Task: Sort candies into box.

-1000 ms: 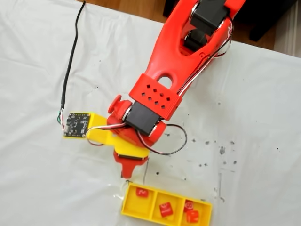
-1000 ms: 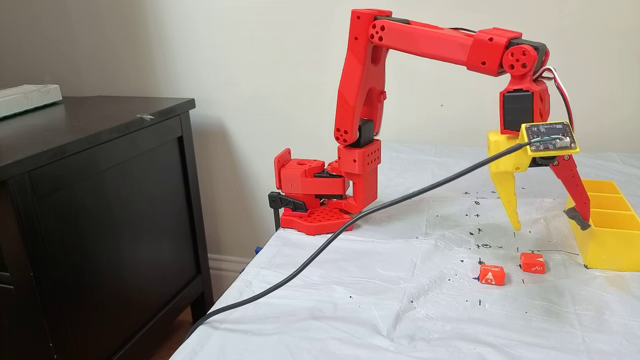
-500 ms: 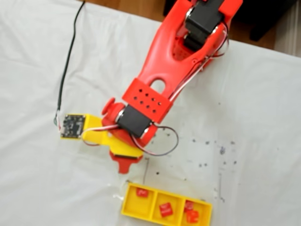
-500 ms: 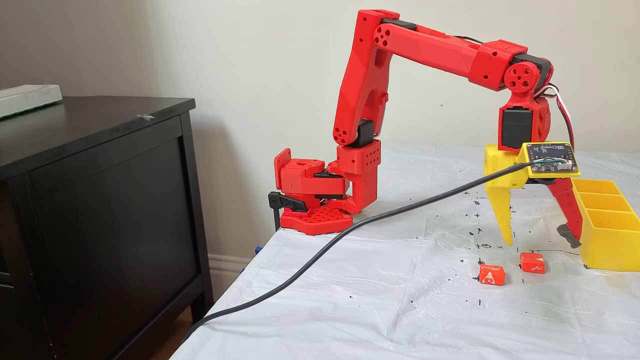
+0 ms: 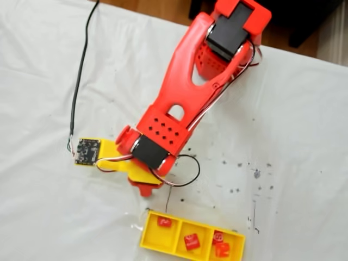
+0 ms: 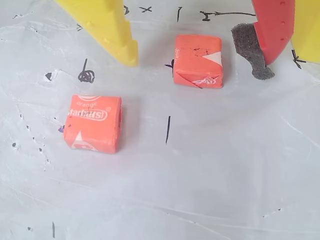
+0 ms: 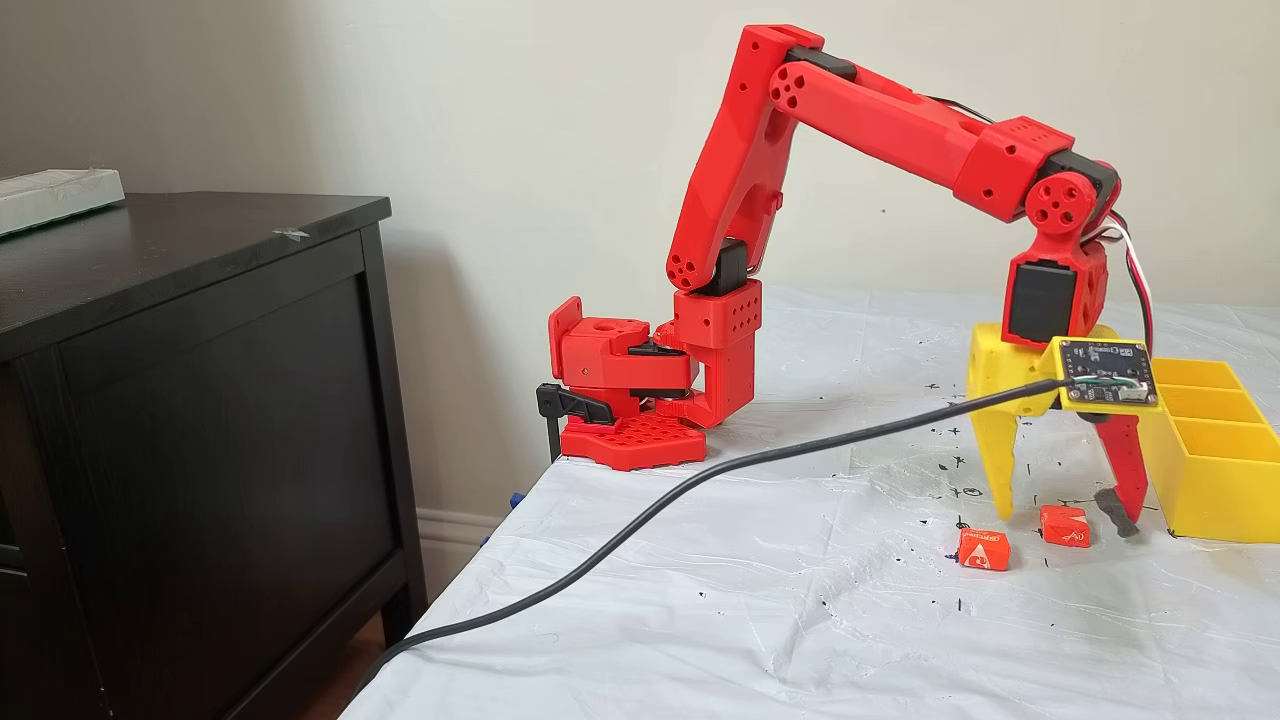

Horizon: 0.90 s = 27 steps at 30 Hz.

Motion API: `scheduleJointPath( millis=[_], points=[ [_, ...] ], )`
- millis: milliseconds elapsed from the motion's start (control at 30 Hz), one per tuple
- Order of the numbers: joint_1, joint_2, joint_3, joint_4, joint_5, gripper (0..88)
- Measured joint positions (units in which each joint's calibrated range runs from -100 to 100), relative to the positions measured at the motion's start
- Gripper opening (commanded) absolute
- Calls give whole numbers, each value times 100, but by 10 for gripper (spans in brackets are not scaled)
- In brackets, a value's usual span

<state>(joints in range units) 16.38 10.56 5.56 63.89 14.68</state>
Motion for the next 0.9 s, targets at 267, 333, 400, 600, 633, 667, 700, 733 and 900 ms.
scheduleJointPath(
  millis=[267, 333, 400, 600, 633, 667, 700, 733, 900],
  points=[
    [-138, 322, -219, -8, -112, 288],
    [-154, 365, -306, -8, -142, 288],
    [-154, 399, -385, 0, -166, 287],
    [-203, 407, -429, 118, -195, 281],
    [-203, 407, -429, 133, -195, 279],
    [-203, 407, -429, 133, -195, 278],
    [-203, 407, -429, 133, -195, 277],
    [-203, 407, -429, 133, -195, 276],
    [-203, 407, -429, 133, -195, 269]
  ],
)
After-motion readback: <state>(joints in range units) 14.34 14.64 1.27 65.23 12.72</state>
